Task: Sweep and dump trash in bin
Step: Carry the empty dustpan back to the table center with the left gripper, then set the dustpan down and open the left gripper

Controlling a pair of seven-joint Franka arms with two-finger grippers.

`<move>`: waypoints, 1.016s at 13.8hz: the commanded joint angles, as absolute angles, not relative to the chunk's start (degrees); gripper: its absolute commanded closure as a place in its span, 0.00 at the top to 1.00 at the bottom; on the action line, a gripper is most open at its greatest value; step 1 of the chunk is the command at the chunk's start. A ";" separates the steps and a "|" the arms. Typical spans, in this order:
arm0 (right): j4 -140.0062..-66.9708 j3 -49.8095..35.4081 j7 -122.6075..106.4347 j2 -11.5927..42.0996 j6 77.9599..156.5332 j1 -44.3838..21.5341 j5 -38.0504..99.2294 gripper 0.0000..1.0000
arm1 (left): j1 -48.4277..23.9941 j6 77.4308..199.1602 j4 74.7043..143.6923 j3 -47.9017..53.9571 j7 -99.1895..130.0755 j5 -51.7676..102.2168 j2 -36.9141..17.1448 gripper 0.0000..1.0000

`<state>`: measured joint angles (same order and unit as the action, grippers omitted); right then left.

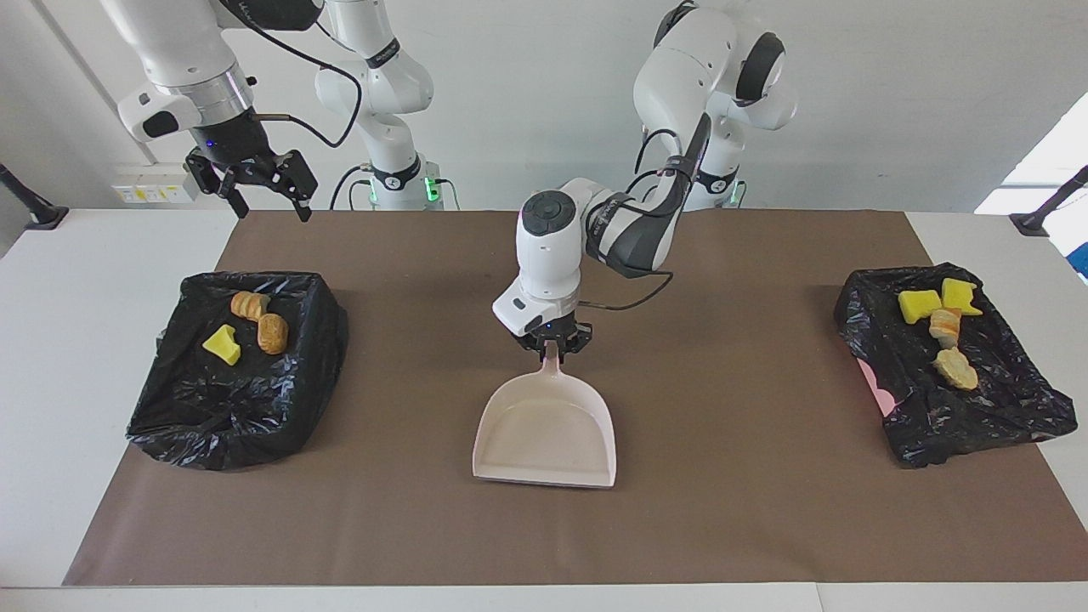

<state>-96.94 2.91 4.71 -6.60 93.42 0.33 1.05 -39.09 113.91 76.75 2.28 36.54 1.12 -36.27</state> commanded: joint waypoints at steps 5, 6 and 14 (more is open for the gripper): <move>-97.12 2.99 3.87 -6.68 92.64 0.35 0.18 1.00 | -40.52 114.35 78.05 1.14 37.71 1.67 -35.77 0.40; -97.12 2.99 3.87 -6.68 92.55 0.26 0.18 1.00 | -40.52 114.17 78.05 1.06 37.71 1.41 -35.68 0.49; -97.21 8.87 3.87 -6.59 92.55 -5.26 0.09 1.00 | -33.94 113.99 95.60 0.62 28.15 -2.02 -16.38 1.00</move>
<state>-96.99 6.56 4.71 -6.38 93.29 -3.15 0.78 -37.04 113.71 84.49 0.37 32.63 -1.14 -27.10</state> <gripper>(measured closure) 0.000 0.000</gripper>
